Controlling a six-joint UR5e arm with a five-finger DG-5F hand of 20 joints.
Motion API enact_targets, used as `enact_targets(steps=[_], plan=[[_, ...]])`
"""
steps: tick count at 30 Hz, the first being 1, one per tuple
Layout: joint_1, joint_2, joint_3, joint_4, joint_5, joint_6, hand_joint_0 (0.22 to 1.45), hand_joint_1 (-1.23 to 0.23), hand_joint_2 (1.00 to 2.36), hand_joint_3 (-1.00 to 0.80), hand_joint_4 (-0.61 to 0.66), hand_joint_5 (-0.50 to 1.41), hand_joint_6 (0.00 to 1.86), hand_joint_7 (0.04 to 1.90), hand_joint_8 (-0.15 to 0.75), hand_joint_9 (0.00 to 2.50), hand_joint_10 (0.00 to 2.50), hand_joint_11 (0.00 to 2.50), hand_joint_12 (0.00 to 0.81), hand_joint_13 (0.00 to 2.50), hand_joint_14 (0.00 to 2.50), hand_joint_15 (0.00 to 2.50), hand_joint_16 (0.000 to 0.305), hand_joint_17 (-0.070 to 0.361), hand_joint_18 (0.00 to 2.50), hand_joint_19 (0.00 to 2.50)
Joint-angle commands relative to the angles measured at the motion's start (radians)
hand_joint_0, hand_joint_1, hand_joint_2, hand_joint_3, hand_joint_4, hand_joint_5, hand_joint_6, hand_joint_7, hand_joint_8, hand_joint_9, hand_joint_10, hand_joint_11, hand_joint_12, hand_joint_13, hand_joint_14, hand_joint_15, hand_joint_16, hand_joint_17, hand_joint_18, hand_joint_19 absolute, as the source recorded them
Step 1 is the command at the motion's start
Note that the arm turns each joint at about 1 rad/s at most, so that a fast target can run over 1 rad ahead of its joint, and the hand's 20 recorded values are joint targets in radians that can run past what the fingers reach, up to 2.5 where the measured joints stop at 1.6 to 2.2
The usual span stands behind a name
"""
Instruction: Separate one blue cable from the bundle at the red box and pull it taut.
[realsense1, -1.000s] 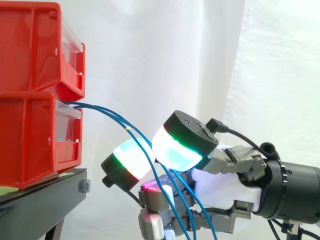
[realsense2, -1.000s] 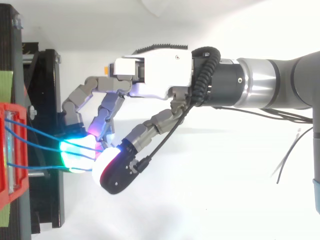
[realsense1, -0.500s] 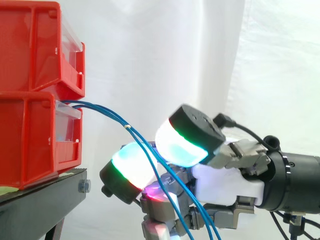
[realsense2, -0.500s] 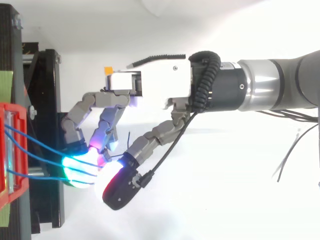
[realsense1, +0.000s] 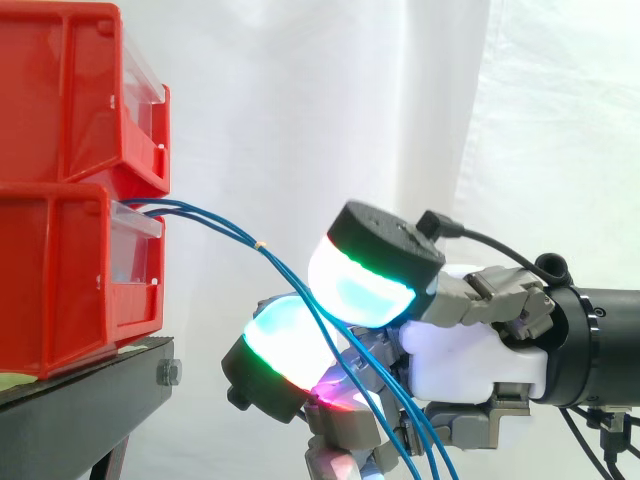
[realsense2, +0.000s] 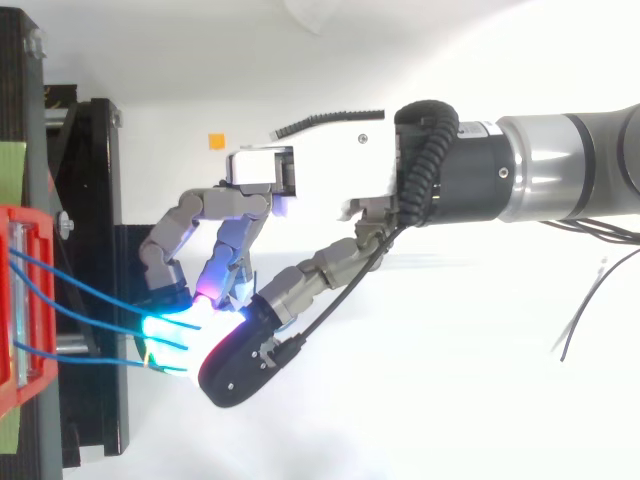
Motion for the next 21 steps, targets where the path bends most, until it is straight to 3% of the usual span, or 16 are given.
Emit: enact_targets(steps=[1,4,10,13,16,21], plan=[[0.001,0.0,0.002,-0.002,0.016,0.009,0.67,-0.82,1.01,-0.31,0.07,-0.16,0.92,1.0,0.297,1.0,0.02,1.06,0.367,0.96,0.03,0.74,0.049,0.111,0.84,0.9],[0.001,0.008,0.017,-0.007,0.027,0.021,0.71,-0.88,1.01,-0.31,0.05,-0.16,0.93,1.04,0.293,1.0,0.02,1.05,0.369,0.97,0.03,0.75,0.049,0.11,0.85,0.9],[0.001,0.019,0.034,-0.058,0.025,0.037,0.8,-0.94,1.0,-0.5,0.01,-0.16,0.95,1.02,0.296,1.02,0.02,1.07,0.362,1.0,0.03,0.75,0.048,0.109,0.89,0.87],[0.003,0.022,0.034,-0.082,0.027,0.058,0.74,-0.99,1.0,-0.5,0.04,-0.15,0.95,1.04,0.283,1.06,0.02,1.11,0.356,1.0,0.03,0.77,0.048,0.108,0.9,0.88],[0.004,0.02,0.034,-0.091,0.027,0.067,0.57,-1.04,1.0,-0.5,0.06,-0.12,0.93,1.09,0.289,1.11,0.02,1.12,0.358,1.01,0.03,0.78,0.048,0.108,0.91,0.91],[0.004,0.022,0.036,-0.098,0.034,0.084,0.48,-0.94,1.0,-0.5,0.08,-0.11,0.9,1.04,0.316,1.19,0.02,1.1,0.386,1.07,0.03,0.77,0.053,0.118,0.98,0.9]])
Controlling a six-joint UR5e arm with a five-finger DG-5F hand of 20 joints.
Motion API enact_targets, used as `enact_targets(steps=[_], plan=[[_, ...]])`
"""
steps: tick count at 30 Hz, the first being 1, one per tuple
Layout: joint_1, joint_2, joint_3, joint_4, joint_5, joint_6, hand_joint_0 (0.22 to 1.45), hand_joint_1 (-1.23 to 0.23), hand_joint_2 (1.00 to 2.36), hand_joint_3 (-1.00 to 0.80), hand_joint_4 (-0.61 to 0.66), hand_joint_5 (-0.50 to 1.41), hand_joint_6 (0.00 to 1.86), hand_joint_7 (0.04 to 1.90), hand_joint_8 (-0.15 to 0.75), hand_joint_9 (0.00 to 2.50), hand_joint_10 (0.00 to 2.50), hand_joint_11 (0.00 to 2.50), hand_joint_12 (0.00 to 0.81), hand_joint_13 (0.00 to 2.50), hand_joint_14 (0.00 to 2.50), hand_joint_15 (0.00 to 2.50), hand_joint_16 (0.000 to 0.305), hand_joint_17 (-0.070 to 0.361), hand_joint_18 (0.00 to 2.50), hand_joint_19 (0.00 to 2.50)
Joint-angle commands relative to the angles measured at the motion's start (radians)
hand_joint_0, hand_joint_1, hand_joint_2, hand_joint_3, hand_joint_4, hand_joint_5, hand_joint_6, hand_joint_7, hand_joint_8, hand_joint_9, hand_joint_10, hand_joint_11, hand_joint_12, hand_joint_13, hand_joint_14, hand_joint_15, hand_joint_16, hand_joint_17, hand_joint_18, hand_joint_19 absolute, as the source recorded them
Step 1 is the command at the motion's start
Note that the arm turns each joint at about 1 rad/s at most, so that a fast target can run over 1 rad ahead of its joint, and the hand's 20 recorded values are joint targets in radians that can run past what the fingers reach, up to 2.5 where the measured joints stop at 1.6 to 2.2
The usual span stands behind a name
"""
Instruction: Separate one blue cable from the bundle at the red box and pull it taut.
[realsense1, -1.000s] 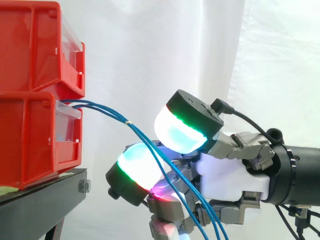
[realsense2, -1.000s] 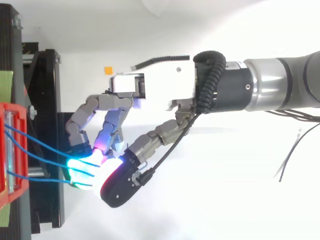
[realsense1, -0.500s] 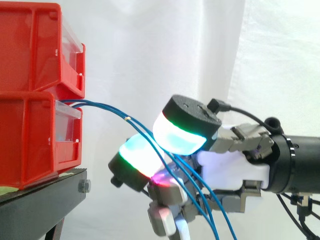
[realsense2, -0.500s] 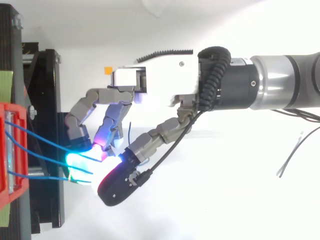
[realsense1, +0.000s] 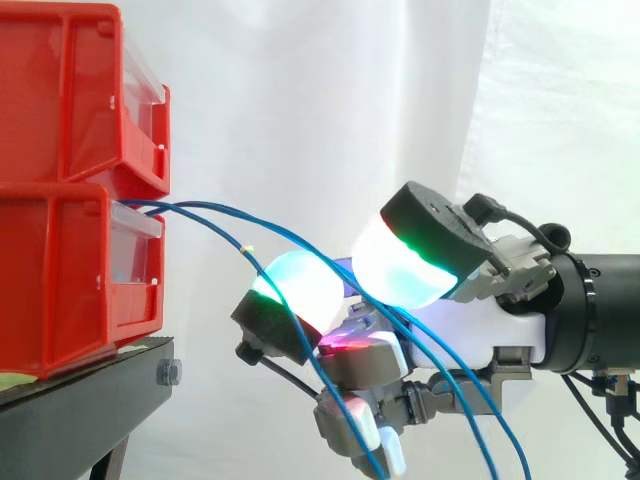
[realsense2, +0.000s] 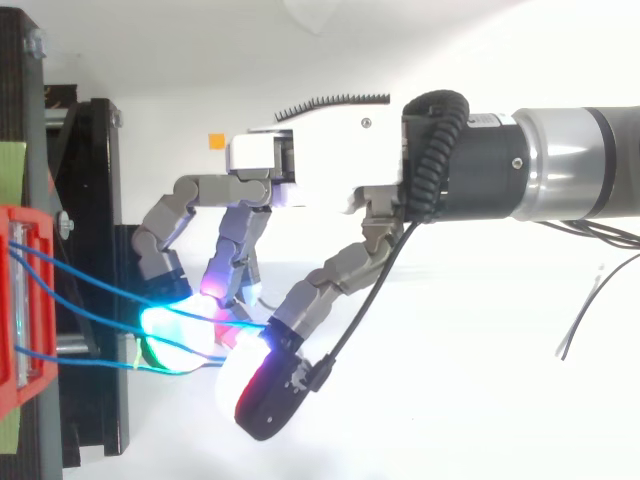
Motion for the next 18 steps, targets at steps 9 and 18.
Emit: enact_targets(steps=[9,18], plan=[[0.005,0.0,0.0,-0.02,0.012,0.023,0.54,-0.66,1.0,-0.5,0.09,-0.11,0.86,0.99,0.301,1.16,0.02,1.04,0.372,1.04,0.03,0.76,0.049,0.111,0.94,0.91],[0.007,0.002,0.0,-0.022,0.014,0.023,0.63,-0.51,1.0,-0.48,0.06,-0.13,0.87,0.98,0.297,1.13,0.02,1.04,0.362,1.02,0.03,0.77,0.047,0.105,0.9,0.96]])
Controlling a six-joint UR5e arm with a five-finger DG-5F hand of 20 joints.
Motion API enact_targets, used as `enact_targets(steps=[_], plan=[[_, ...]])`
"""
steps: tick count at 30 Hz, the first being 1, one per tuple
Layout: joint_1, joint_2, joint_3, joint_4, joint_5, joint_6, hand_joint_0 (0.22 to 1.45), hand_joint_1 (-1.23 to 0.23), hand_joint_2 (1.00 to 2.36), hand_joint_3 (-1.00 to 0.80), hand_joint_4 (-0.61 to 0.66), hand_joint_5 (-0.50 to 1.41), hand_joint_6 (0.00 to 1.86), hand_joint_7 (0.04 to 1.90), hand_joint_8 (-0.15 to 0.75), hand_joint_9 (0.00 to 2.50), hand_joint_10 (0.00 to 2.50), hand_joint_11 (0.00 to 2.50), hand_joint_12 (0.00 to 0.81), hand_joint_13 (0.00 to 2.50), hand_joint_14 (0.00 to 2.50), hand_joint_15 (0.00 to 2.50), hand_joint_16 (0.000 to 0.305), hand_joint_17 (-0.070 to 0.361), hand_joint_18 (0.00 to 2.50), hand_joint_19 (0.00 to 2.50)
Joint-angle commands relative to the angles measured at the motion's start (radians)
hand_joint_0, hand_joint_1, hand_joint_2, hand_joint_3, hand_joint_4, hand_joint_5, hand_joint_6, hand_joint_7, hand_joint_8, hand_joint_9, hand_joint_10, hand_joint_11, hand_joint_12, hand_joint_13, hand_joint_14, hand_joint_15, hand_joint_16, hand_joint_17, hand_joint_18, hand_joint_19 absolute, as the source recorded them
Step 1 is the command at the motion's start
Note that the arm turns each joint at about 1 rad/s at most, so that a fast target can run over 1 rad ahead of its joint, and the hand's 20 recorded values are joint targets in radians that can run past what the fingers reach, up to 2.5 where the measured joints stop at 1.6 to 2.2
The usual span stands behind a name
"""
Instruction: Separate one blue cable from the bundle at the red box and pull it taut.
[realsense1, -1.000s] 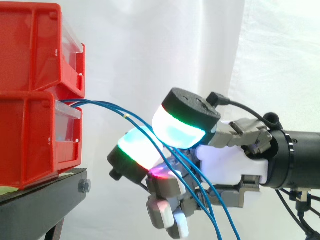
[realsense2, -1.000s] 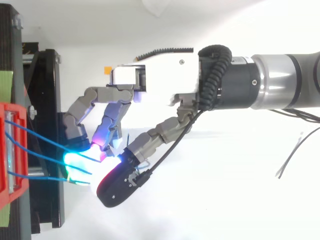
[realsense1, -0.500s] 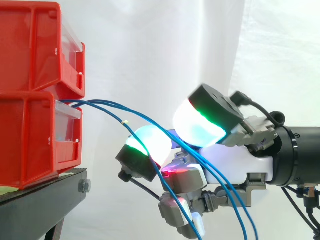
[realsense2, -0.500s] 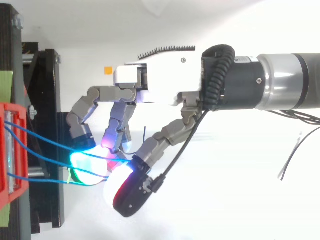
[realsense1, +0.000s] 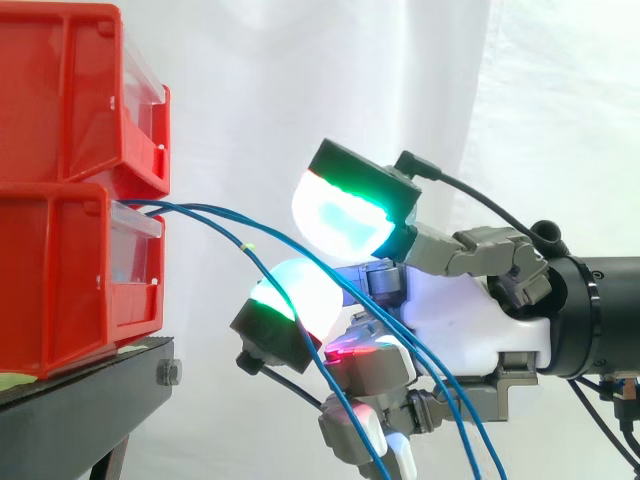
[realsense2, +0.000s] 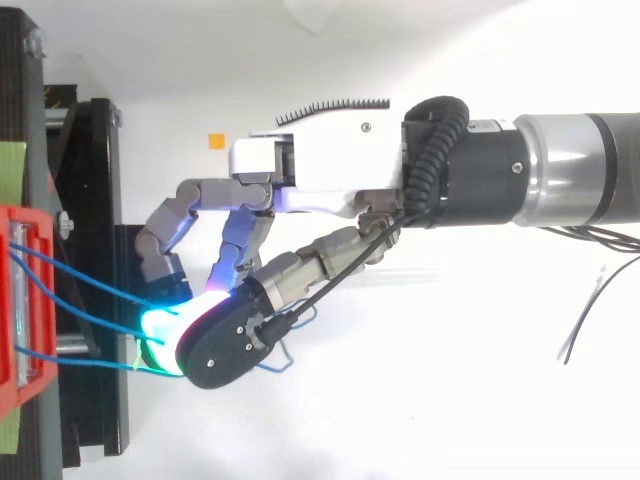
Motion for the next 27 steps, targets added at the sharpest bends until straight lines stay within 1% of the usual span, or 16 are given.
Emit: enact_targets(steps=[1,4,6,7,8,10,12,14,15,16,17,19,22,23,26,27], plan=[[0.0,-0.001,0.0,0.0,0.004,-0.003,0.63,-0.53,1.0,-0.44,0.07,-0.13,0.88,0.97,0.296,1.13,0.02,1.04,0.365,1.02,0.03,0.77,0.047,0.106,0.89,0.96],[-0.003,-0.001,0.0,0.0,0.01,-0.003,0.62,-0.61,1.01,-0.37,0.08,-0.13,0.88,0.98,0.307,1.12,0.02,1.05,0.371,1.02,0.03,0.77,0.048,0.108,0.9,0.95],[-0.005,-0.001,0.0,-0.002,0.012,-0.003,0.63,-0.73,1.01,-0.33,0.1,-0.13,0.88,0.98,0.302,1.1,0.02,1.08,0.373,1.01,0.03,0.78,0.048,0.108,0.89,0.96],[-0.003,0.001,0.0,-0.002,0.01,-0.003,0.63,-0.74,1.01,-0.33,0.1,-0.14,0.88,0.98,0.301,1.09,0.02,1.08,0.372,1.01,0.03,0.78,0.048,0.108,0.89,0.96],[-0.003,0.001,0.0,-0.004,0.01,-0.004,0.66,-0.82,1.01,-0.34,0.08,-0.14,0.89,1.0,0.3,1.08,0.02,1.08,0.372,1.01,0.03,0.77,0.048,0.108,0.89,0.95],[0.0,0.001,0.0,-0.004,0.01,-0.004,0.7,-0.89,1.01,-0.38,0.02,-0.14,0.89,1.01,0.292,1.08,0.02,1.09,0.373,1.01,0.03,0.77,0.048,0.107,0.9,0.93],[0.0,0.001,0.001,-0.004,0.01,-0.006,0.76,-0.94,1.01,-0.44,-0.02,-0.15,0.89,1.1,0.285,1.08,0.02,1.1,0.367,1.01,0.03,0.76,0.047,0.106,0.91,0.92],[0.0,0.001,0.001,-0.004,0.008,-0.006,0.8,-0.95,1.0,-0.5,-0.09,-0.14,0.93,1.05,0.291,1.17,0.02,1.15,0.363,1.05,0.03,0.77,0.046,0.103,0.94,0.92],[0.0,0.002,0.001,-0.004,0.007,-0.006,0.81,-0.96,1.0,-0.5,-0.11,-0.13,0.93,1.09,0.289,1.2,0.02,1.17,0.358,1.06,0.03,0.78,0.045,0.102,0.95,0.91],[0.0,0.005,0.0,-0.004,0.008,-0.007,0.8,-0.98,1.0,-0.5,-0.11,-0.12,0.93,1.2,0.285,1.23,0.02,1.18,0.355,1.09,0.03,0.79,0.044,0.1,0.97,0.91],[0.0,0.007,0.0,-0.005,0.008,-0.009,0.79,-0.99,1.0,-0.5,-0.1,-0.11,0.93,1.24,0.278,1.27,0.02,1.23,0.354,1.12,0.03,0.81,0.043,0.098,1.0,0.91],[0.0,0.013,0.001,-0.014,0.008,-0.012,0.74,-1.0,1.0,-0.5,-0.07,-0.1,0.93,1.23,0.281,1.31,0.03,1.24,0.352,1.15,0.03,0.84,0.043,0.097,1.01,0.93],[0.0,0.02,0.001,-0.036,0.01,-0.015,0.61,-1.02,1.0,-0.5,0.0,-0.09,0.92,1.15,0.284,1.33,0.03,1.25,0.354,1.16,0.03,0.85,0.043,0.097,1.03,0.95],[0.0,0.027,0.001,-0.05,0.012,-0.017,0.55,-1.03,1.0,-0.5,0.01,-0.08,0.92,1.08,0.29,1.34,0.02,1.24,0.365,1.17,0.03,0.86,0.046,0.103,1.04,0.95],[0.0,0.033,0.0,-0.062,0.012,-0.02,0.49,-1.02,1.0,-0.5,0.01,-0.08,0.92,1.04,0.304,1.35,0.02,1.2,0.38,1.18,0.03,0.84,0.049,0.111,1.07,0.94],[0.0,0.034,0.001,-0.065,0.012,-0.02,0.49,-1.01,1.0,-0.5,-0.03,-0.07,0.89,1.13,0.291,1.37,0.02,1.18,0.377,1.19,0.03,0.85,0.049,0.111,1.08,0.94]])
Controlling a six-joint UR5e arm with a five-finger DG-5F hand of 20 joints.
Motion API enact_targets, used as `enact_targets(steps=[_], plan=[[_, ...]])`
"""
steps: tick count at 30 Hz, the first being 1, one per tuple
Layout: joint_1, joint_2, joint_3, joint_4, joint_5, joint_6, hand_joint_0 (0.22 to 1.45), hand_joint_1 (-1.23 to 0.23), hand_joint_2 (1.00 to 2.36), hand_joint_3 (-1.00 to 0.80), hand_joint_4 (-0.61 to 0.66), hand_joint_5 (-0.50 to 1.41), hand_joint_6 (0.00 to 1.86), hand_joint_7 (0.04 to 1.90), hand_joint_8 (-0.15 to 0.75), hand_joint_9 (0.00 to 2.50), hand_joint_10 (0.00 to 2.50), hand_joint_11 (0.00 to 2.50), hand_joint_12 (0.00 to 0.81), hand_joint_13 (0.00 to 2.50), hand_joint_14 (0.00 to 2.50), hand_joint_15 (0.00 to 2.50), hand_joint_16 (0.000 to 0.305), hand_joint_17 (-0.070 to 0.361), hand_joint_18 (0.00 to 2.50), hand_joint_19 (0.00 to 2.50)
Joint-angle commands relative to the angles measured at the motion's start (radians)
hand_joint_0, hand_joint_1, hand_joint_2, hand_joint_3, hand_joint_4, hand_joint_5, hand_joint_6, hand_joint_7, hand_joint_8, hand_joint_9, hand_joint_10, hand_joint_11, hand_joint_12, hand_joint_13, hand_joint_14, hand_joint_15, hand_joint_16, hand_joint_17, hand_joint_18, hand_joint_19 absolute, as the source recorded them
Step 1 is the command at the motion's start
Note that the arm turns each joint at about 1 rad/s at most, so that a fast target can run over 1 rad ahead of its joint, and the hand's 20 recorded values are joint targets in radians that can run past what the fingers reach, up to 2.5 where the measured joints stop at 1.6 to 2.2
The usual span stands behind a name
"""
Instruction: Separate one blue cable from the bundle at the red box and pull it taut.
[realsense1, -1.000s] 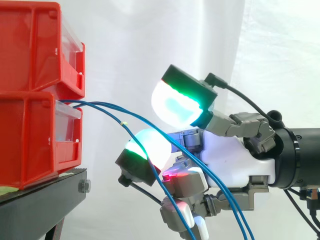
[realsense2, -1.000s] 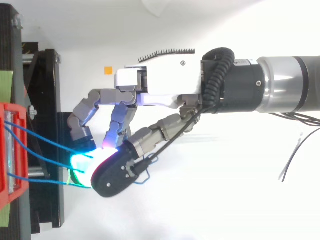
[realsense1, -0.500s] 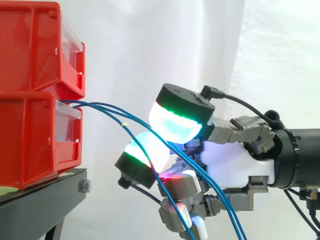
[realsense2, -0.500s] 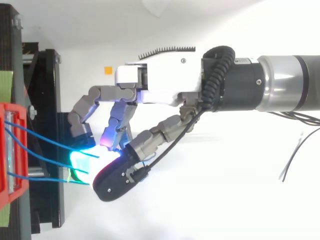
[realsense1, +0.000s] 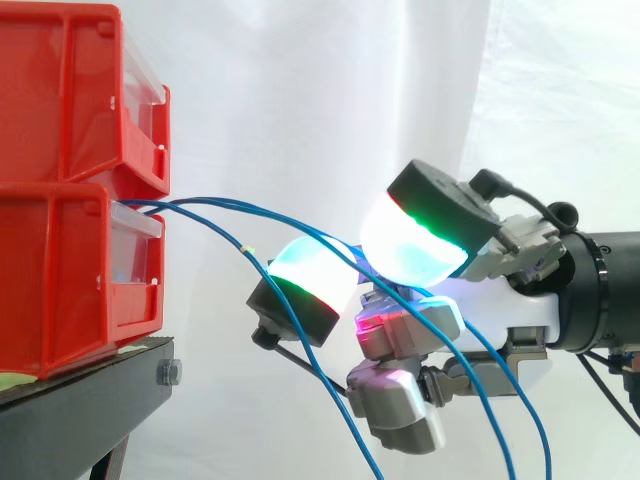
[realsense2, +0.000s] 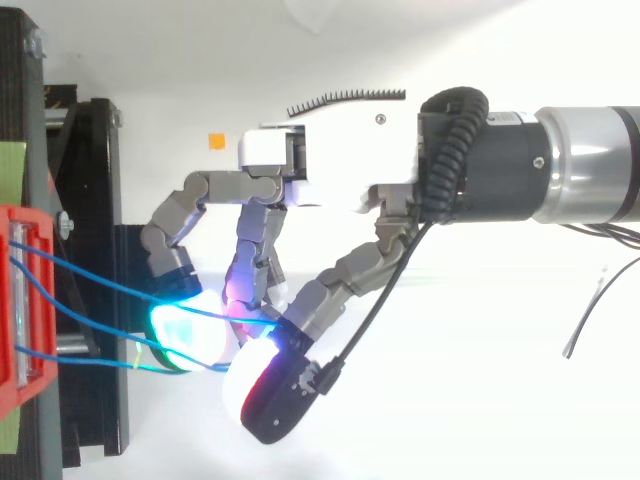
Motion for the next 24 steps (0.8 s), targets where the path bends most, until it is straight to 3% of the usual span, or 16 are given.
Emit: enact_targets(steps=[1,6,10,12,14,15,20,24], plan=[[0.0,0.006,-0.001,-0.017,0.001,-0.002,0.48,-1.01,1.0,-0.5,-0.07,-0.06,0.89,1.12,0.289,1.38,0.02,1.18,0.372,1.2,0.03,0.84,0.049,0.111,1.08,0.95],[0.0,0.006,0.0,-0.017,-0.001,-0.002,0.44,-0.83,1.0,-0.5,-0.22,-0.03,0.84,1.06,0.276,1.46,0.03,1.07,0.372,1.22,0.03,0.82,0.052,0.116,1.12,0.91],[0.002,0.006,0.0,-0.018,0.008,-0.001,0.44,-0.74,1.0,-0.5,-0.24,-0.02,0.78,1.07,0.259,1.46,0.02,0.98,0.36,1.21,0.03,0.77,0.051,0.115,1.11,0.9],[0.003,0.006,0.0,-0.018,0.01,-0.001,0.47,-0.65,1.0,-0.5,-0.23,0.0,0.69,1.19,0.247,1.44,0.03,0.93,0.348,1.2,0.02,0.76,0.049,0.11,1.08,0.91],[0.003,0.006,0.0,-0.017,0.013,-0.001,0.53,-0.55,1.0,-0.5,-0.24,0.0,0.68,1.18,0.23,1.43,0.03,0.92,0.322,1.18,0.03,0.77,0.043,0.097,1.03,0.95],[0.003,0.006,0.0,-0.017,0.013,0.001,0.54,-0.54,1.0,-0.5,-0.23,0.01,0.64,1.28,0.226,1.43,0.03,0.92,0.316,1.18,0.03,0.78,0.042,0.095,1.03,0.95],[0.005,0.006,0.002,-0.017,0.013,0.001,0.59,-0.54,1.0,-0.5,-0.17,0.01,0.59,1.42,0.231,1.41,0.03,0.91,0.309,1.17,0.03,0.76,0.04,0.091,1.01,0.96],[0.005,0.006,0.0,-0.017,0.013,0.001,0.63,-0.66,1.0,-0.5,-0.08,-0.03,0.65,1.3,0.258,1.34,0.03,0.98,0.326,1.13,0.03,0.77,0.041,0.092,1.0,0.97]])
